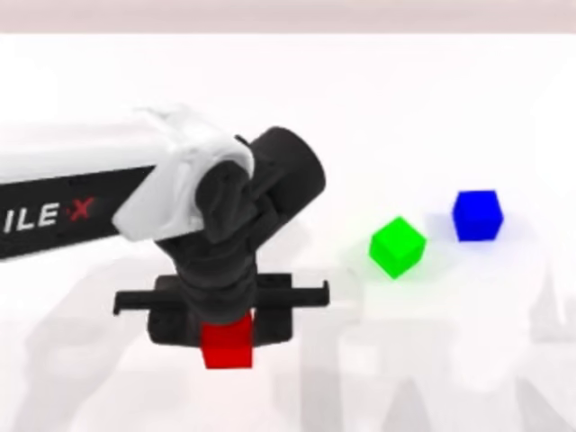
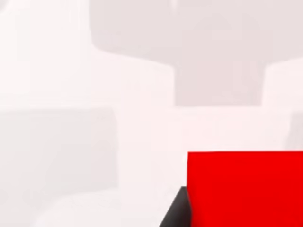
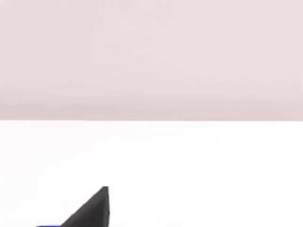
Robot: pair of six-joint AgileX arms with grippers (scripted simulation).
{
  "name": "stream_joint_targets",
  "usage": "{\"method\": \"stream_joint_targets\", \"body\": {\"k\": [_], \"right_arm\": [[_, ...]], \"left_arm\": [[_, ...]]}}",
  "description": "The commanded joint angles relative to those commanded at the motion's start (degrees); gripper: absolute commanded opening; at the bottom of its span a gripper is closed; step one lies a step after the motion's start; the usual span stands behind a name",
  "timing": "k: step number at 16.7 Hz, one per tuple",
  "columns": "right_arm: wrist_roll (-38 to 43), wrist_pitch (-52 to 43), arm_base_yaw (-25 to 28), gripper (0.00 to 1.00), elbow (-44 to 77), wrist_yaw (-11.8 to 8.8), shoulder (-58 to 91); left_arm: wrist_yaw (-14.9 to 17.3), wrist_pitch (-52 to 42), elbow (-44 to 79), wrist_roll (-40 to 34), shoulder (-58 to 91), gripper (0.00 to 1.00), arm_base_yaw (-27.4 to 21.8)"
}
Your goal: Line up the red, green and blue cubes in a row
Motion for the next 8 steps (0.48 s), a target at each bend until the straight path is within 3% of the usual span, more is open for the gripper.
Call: {"method": "stream_joint_targets", "body": {"k": [4,8], "right_arm": [[0.0,0.0,0.0,1.0,0.0,0.0,0.0],[0.0,0.0,0.0,1.0,0.0,0.0,0.0]], "left_arm": [[0.0,8.35,-5.37,0.09,2.94,0.0,-0.05],[-0.06,9.58,-6.3,0.1,3.48,0.0,-0.09]]}}
